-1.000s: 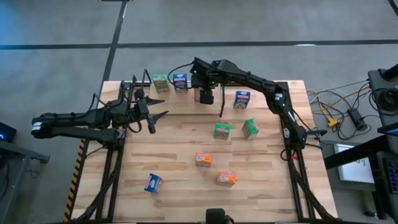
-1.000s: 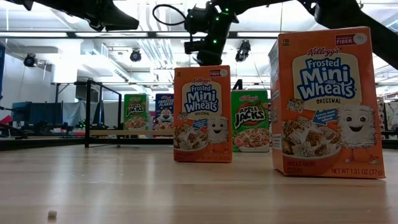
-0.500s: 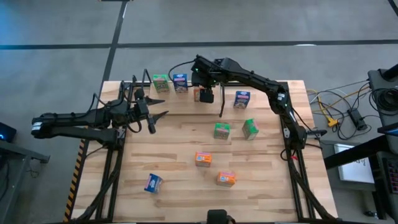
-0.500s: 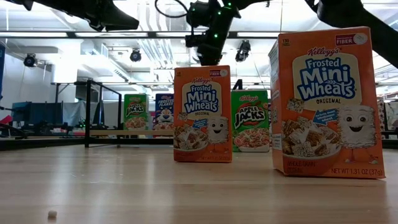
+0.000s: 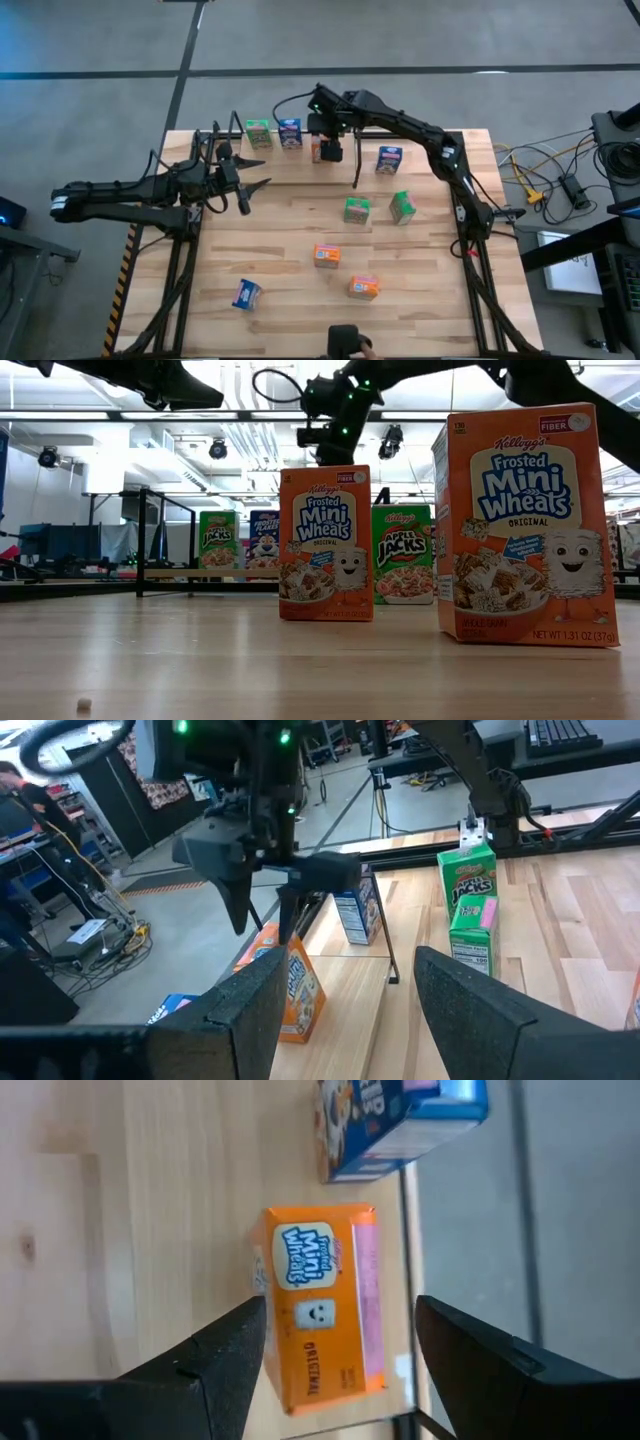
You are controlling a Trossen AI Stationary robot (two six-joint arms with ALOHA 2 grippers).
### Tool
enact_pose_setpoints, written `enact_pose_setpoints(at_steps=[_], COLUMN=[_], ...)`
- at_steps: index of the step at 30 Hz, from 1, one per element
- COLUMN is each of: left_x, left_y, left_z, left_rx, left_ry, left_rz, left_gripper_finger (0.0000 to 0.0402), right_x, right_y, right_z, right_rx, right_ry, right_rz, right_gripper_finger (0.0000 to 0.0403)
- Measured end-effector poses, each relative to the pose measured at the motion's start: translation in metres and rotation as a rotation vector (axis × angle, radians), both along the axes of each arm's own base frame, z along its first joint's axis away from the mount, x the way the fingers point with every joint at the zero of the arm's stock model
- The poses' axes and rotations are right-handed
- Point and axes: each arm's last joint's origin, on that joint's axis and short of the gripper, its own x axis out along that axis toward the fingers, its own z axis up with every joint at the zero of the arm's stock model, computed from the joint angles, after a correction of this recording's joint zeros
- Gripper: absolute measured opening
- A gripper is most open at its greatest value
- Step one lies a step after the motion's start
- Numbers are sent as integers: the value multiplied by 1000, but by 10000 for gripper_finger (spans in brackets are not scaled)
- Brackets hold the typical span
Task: Stack cereal on shelf
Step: Put the top right orange cereal box on the shelf
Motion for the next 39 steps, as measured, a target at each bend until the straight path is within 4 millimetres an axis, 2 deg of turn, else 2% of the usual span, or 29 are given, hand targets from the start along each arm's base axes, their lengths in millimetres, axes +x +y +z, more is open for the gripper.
enact_pose_setpoints(at_steps=[9,19,29,39], left_x=[0,0,0,0], left_y=[0,0,0,0], left_z=[0,0,0,0], left_rx=[0,3,3,3], left_ry=[1,2,3,3], left_rz=[0,0,-1,0], left_gripper_finger=[201,201,201,201], right_x=[-1,0,-1,-16], right_y=[-13,-12,-14,-43], right_z=[-12,-13,-13,-12], right_rx=[52,86,75,4], right_ry=[3,-11,-5,8], right_rz=[-3,25,36,-50], right_gripper_finger=[231,175,152,152])
